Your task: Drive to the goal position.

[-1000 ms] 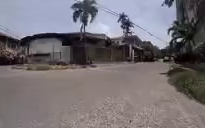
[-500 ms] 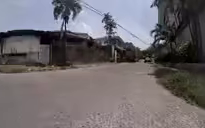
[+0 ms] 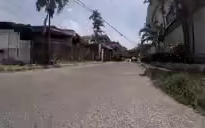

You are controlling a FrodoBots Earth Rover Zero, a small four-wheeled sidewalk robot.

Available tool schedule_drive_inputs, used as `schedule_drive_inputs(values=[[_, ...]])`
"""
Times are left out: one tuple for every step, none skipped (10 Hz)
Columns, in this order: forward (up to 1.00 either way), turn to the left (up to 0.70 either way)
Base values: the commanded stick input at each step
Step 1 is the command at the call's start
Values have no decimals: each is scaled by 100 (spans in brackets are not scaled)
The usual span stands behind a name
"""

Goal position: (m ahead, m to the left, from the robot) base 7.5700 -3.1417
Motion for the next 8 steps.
schedule_drive_inputs(values=[[100,0],[100,-4],[100,-14],[100,-27],[100,-27],[100,-27],[100,-27],[100,-27]])
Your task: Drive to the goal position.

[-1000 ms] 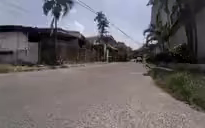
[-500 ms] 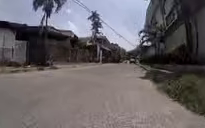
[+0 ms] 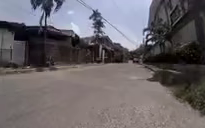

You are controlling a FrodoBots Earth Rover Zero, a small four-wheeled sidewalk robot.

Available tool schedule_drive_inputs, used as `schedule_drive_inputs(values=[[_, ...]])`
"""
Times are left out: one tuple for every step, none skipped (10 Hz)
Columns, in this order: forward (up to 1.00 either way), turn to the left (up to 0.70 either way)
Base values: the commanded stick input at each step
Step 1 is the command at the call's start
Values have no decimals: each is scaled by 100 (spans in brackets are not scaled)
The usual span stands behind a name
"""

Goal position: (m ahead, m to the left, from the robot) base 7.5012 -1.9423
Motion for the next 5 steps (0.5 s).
schedule_drive_inputs(values=[[100,-27],[100,-27],[100,-27],[100,-22],[100,-16]])
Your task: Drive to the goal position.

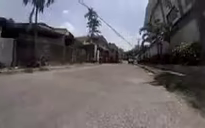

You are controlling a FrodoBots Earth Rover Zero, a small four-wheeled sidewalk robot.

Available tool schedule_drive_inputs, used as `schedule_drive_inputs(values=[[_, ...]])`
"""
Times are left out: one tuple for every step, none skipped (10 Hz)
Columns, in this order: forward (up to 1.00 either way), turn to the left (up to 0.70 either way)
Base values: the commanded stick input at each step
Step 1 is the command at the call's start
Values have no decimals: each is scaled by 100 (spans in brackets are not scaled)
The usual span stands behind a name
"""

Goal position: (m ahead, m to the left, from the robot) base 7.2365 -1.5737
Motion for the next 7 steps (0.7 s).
schedule_drive_inputs(values=[[100,-5],[100,-2],[100,0],[100,0],[100,0],[100,0],[100,-7]])
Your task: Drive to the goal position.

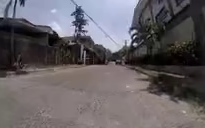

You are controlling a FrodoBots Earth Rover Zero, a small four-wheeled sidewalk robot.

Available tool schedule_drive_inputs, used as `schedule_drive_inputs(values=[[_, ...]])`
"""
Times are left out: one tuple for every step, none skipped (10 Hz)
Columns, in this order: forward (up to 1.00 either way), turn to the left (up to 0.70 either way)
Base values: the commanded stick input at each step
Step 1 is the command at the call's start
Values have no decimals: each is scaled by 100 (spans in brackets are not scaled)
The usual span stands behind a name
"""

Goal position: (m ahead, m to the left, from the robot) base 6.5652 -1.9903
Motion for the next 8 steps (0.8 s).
schedule_drive_inputs(values=[[100,-18],[100,-33],[100,-37],[100,-37],[100,-37],[100,-9],[100,0],[100,0]])
